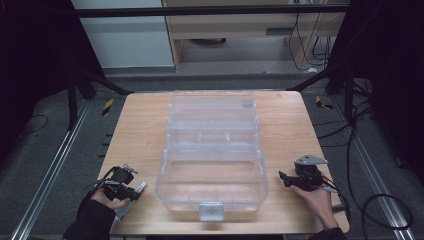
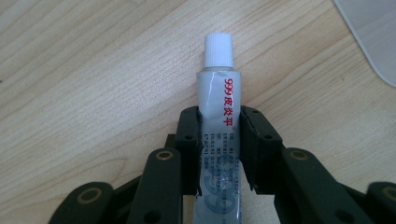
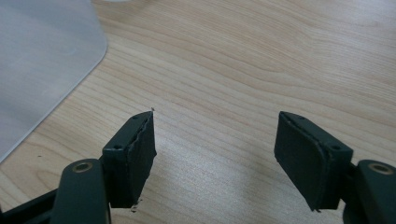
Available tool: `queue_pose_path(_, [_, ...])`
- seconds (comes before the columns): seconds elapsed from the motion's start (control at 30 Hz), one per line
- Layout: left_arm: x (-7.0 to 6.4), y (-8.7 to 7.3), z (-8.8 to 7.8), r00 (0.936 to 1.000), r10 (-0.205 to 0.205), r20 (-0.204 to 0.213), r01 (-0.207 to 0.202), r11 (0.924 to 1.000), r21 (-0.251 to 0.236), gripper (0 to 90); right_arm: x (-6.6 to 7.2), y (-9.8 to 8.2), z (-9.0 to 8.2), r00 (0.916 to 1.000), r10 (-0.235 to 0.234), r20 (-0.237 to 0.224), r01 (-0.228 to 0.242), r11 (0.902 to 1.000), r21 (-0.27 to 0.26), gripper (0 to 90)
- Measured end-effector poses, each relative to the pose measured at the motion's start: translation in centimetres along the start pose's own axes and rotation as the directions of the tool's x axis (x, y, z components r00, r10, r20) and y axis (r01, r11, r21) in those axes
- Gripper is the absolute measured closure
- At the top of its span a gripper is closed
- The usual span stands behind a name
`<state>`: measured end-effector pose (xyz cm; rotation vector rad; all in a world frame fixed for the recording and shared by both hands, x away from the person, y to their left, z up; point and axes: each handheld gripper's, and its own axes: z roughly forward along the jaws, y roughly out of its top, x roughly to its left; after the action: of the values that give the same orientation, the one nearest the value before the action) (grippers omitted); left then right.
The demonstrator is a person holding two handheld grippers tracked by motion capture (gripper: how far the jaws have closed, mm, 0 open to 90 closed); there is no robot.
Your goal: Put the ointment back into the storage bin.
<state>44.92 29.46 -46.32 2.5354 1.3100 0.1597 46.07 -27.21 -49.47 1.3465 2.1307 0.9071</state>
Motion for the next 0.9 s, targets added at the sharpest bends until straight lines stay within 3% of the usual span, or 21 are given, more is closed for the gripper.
queue_pose_path(0.17, [-0.2, 0.1, -0.5, 0.9987, 0.048, 0.016, -0.047, 0.9985, -0.029, 70.0, -0.1, 0.0, 0.0, 1.0, -0.002, 0.001, 0.002, 1.0, 0.001, 28.8])
queue_pose_path(0.2, [-0.3, 0.3, -1.1, 0.9969, 0.078, 0.007, -0.078, 0.9963, -0.036, 70.1, -0.1, 0.0, 0.0, 1.0, 0.003, 0.002, -0.003, 1.0, 0.002, 28.7])
queue_pose_path(0.27, [-0.3, 0.3, -1.4, 0.9963, 0.086, 0.005, -0.085, 0.9954, -0.044, 70.1, -0.2, 0.0, -0.1, 1.0, 0.006, 0.001, -0.006, 1.0, 0.001, 28.7])
queue_pose_path(0.57, [-0.4, 1.4, -4.9, 0.9834, 0.181, -0.007, -0.181, 0.9788, -0.096, 70.1, -0.5, -0.2, 0.0, 0.9999, 0.009, 0.011, -0.009, 1.0, -0.003, 28.2])
queue_pose_path(0.67, [-0.6, 1.9, -6.1, 0.9764, 0.216, -0.001, -0.214, 0.969, -0.123, 70.1, -0.6, -0.1, 0.0, 0.9999, 0.008, 0.012, -0.008, 1.0, -0.001, 27.8])
queue_pose_path(0.73, [-0.7, 2.3, -7.0, 0.9664, 0.257, 0.006, -0.254, 0.9588, -0.127, 70.1, -0.7, -0.1, 0.0, 0.9999, 0.004, 0.014, -0.004, 1.0, -0.007, 27.7])
queue_pose_path(0.8, [-0.8, 2.4, -7.3, 0.9631, 0.269, 0.011, -0.265, 0.9551, -0.132, 70.1, -0.7, -0.1, 0.0, 0.9999, 0.006, 0.011, -0.006, 1.0, -0.007, 27.7])
queue_pose_path(0.87, [-0.9, 2.7, -7.8, 0.9544, 0.298, 0.017, -0.293, 0.9468, -0.133, 70.0, -0.7, -0.2, 0.0, 0.9999, 0.014, 0.008, -0.014, 0.9999, -0.002, 27.7])
queue_pose_path(0.9, [-0.9, 3.0, -8.2, 0.946, 0.324, 0.021, -0.318, 0.9389, -0.131, 70.1, -0.8, -0.2, 0.1, 0.9999, 0.01, 0.011, -0.01, 0.9999, 0.004, 27.7])
